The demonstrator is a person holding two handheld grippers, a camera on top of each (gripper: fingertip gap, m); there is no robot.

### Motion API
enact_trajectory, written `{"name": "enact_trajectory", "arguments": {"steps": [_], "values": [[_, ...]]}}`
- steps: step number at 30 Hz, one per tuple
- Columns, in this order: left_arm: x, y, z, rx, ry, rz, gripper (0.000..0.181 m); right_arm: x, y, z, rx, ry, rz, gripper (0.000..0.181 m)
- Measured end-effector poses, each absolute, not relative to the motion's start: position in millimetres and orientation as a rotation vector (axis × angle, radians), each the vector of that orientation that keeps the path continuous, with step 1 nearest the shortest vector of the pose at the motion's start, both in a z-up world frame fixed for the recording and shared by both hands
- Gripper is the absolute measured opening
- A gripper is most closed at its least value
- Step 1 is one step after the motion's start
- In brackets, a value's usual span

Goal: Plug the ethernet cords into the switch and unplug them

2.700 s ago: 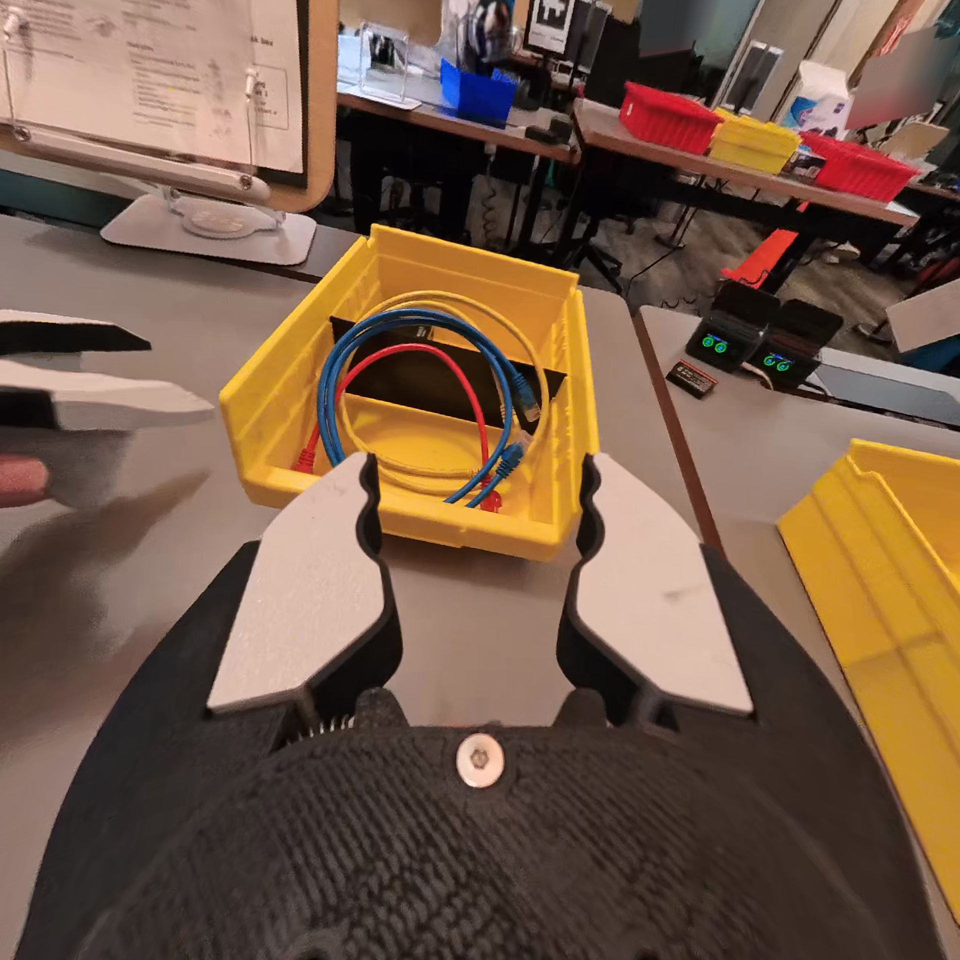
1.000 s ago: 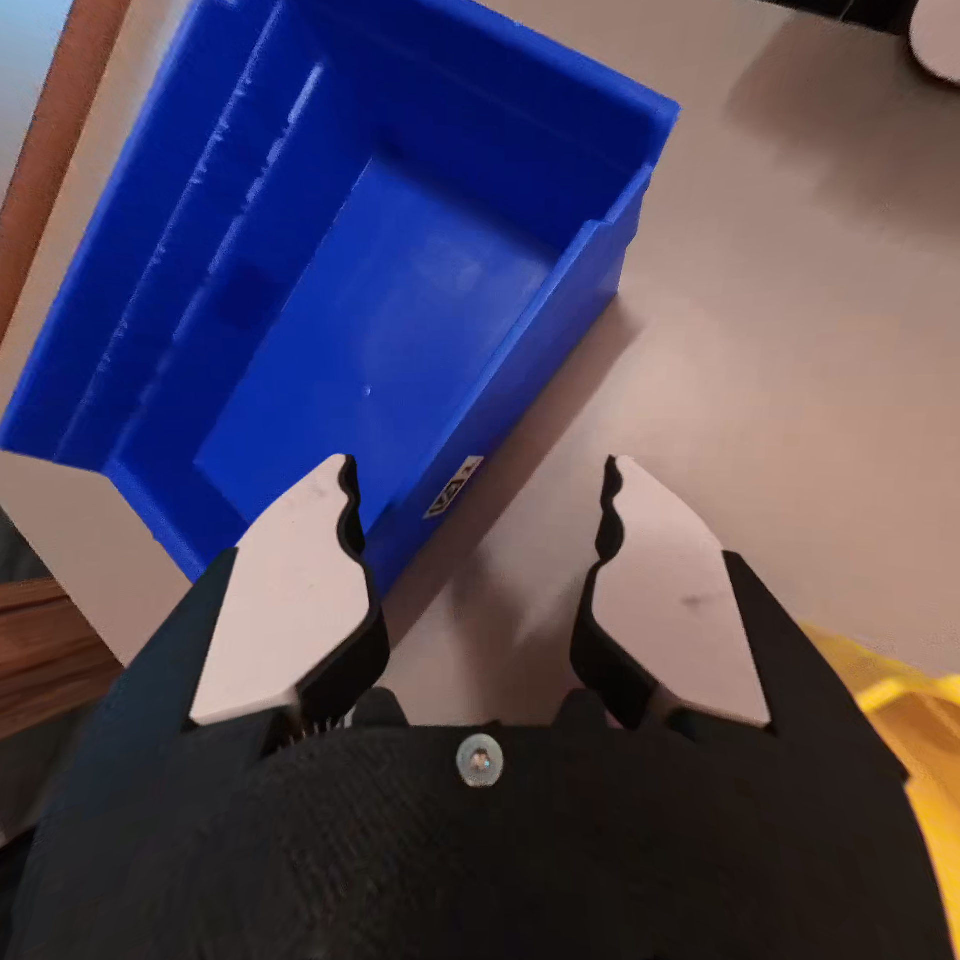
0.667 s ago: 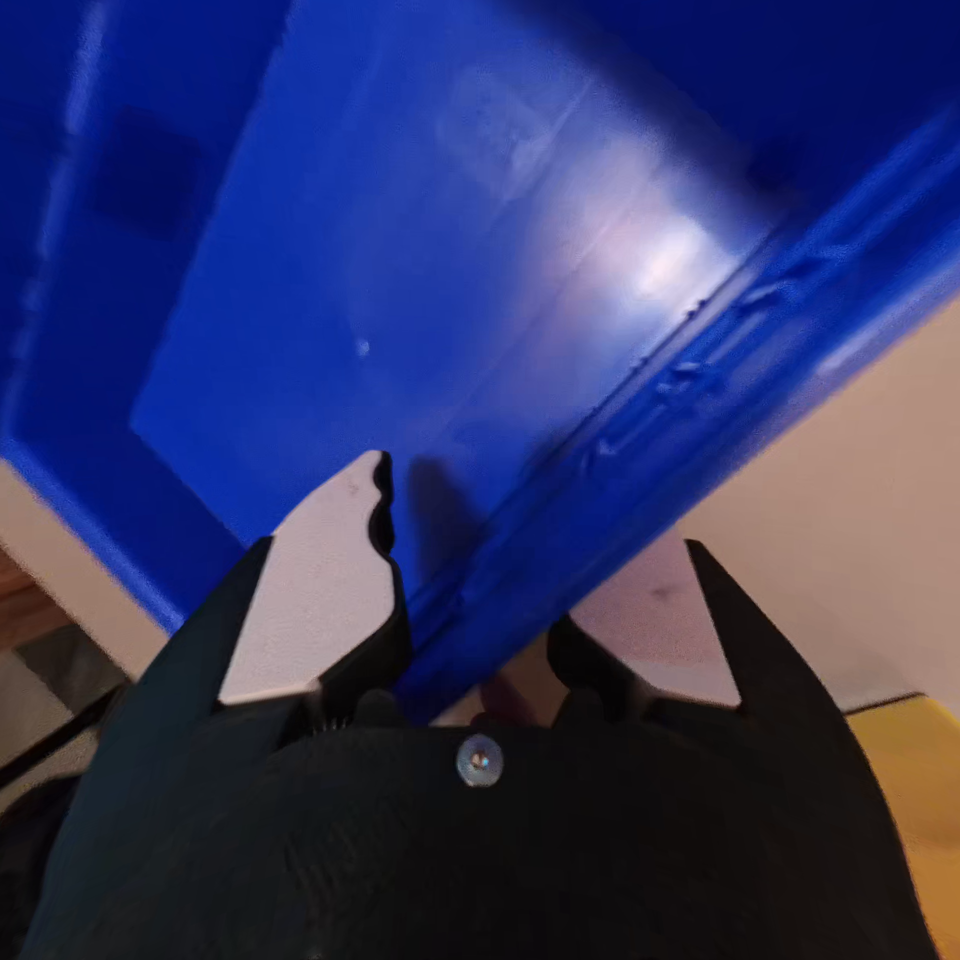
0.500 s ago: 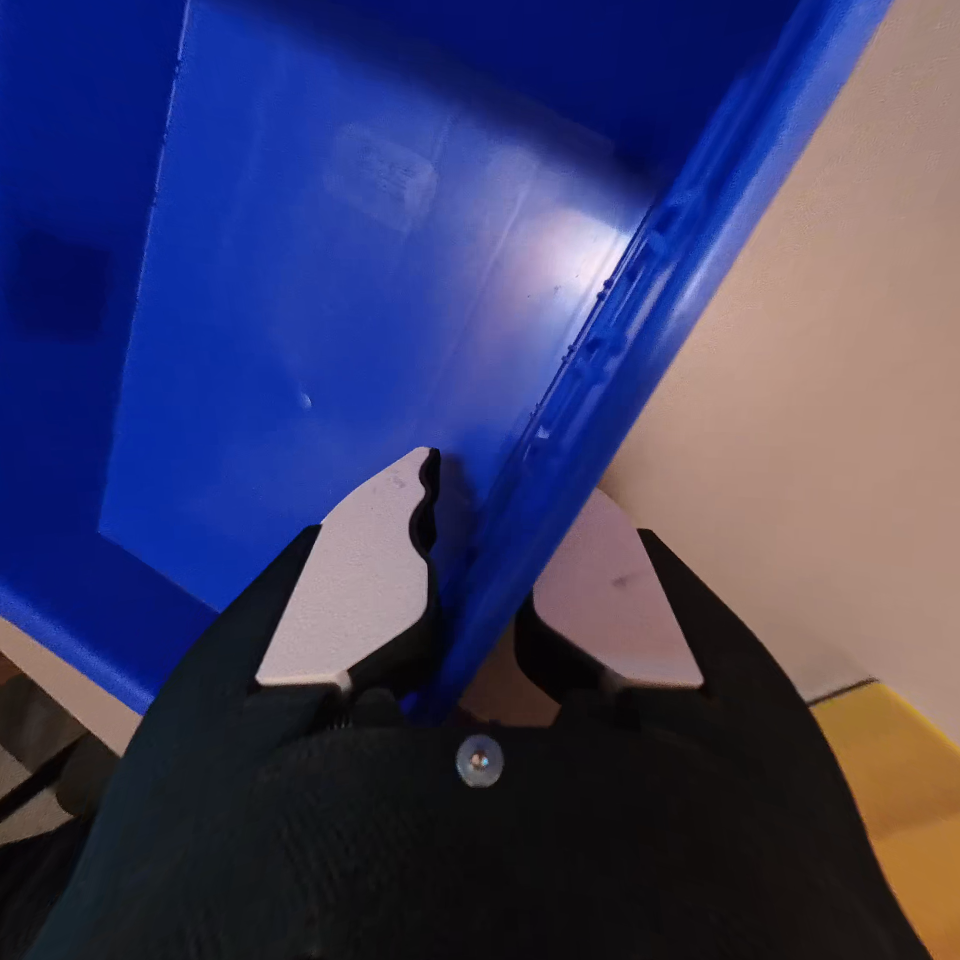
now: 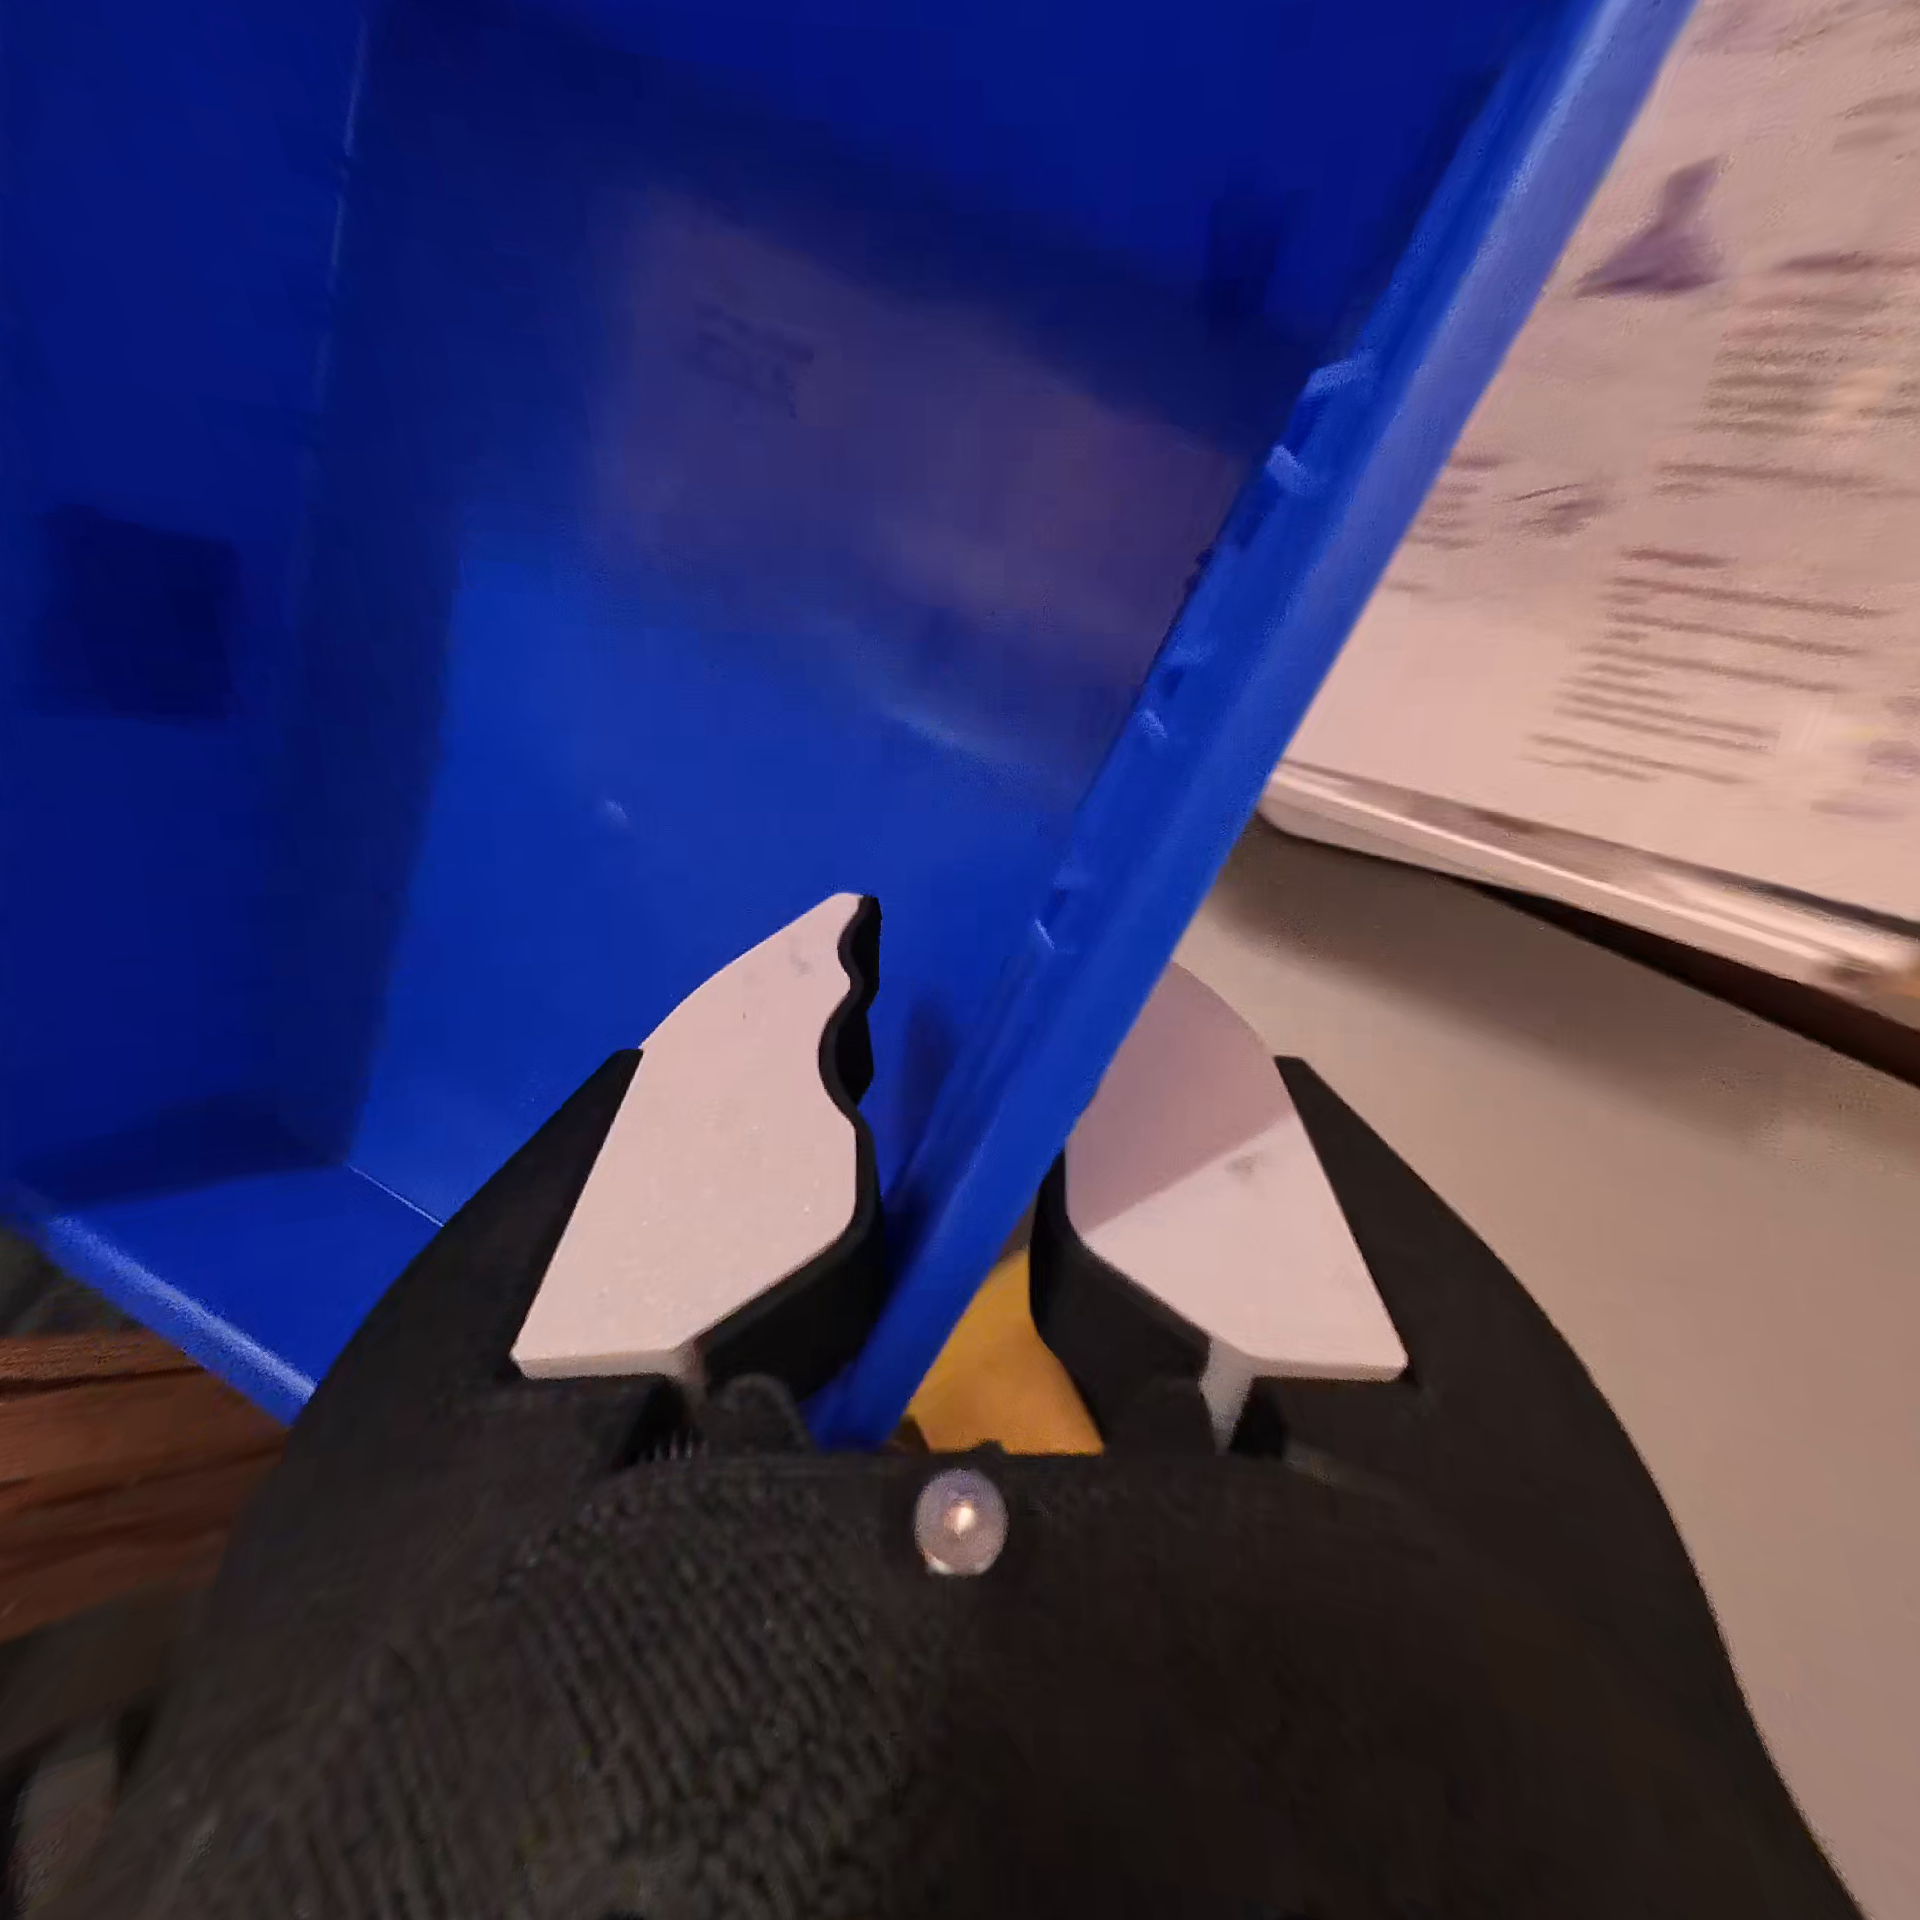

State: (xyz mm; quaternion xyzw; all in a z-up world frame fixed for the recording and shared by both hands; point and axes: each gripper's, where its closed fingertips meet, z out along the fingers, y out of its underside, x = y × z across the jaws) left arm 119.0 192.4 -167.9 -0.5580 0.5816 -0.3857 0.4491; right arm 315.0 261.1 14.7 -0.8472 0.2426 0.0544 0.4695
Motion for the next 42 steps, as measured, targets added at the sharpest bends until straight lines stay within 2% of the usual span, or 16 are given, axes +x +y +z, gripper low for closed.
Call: {"name": "enact_trajectory", "arguments": {"steps": [3, 6, 13, 17, 23, 30, 35, 37, 38, 39, 41, 42], "values": [[116.9, 210.5, -168.1, -1.393, 1.427, -0.934, 0.008, 346.6, 188.6, 26.3, -2.024, 0.646, 0.11, 0.03], [111.8, 243.5, -168.1, -1.414, 1.401, -0.878, 0.007, 380.2, 101.5, 6.2, -2.034, 0.726, 0.062, 0.03], [90.1, 354.1, -168.4, -1.531, 1.236, -0.741, 0.007, 426.2, -117.7, -109.1, -2.235, 1.001, -0.125, 0.031], [87.7, 418.1, -169.4, -1.585, 1.187, -0.702, 0.006, 421.4, -196.9, -163.9, -2.343, 1.102, -0.093, 0.033], [98.1, 483.6, -171.3, -1.639, 1.201, -0.76, 0.005, 426.7, -216.4, -194.7, -2.357, 1.103, -0.04, 0.033], [92.7, 489.1, -173.3, -1.653, 1.342, -0.728, 0.006, 444.4, -202.4, -223.1, -2.462, 1.053, -0.014, 0.032], [90.4, 492.7, -117.3, -1.62, 1.337, -0.758, 0.022, 469.4, -186.5, -224.0, -2.389, 0.997, -0.049, 0.035], [103.1, 483.8, -87.6, -1.625, 1.385, -0.852, 0.035, 480.7, -193.4, -222.1, -2.446, 0.975, -0.162, 0.042], [112.2, 481.6, -76.8, -1.642, 1.421, -0.858, 0.037, 489.5, -203.4, -216.2, -2.497, 0.972, -0.299, 0.055], [122.5, 481.9, -69.5, -1.662, 1.465, -0.828, 0.043, 499.1, -211.4, -203.5, -2.514, 0.965, -0.462, 0.075], [145.8, 486.2, -66.3, -1.733, 1.56, -0.723, 0.069, 503.5, -215.5, -165.0, -2.463, 0.928, -0.703, 0.081], [158.4, 486.9, -69.4, -1.792, 1.611, -0.687, 0.072, 497.0, -211.1, -144.5, -2.411, 0.906, -0.767, 0.083]]}}
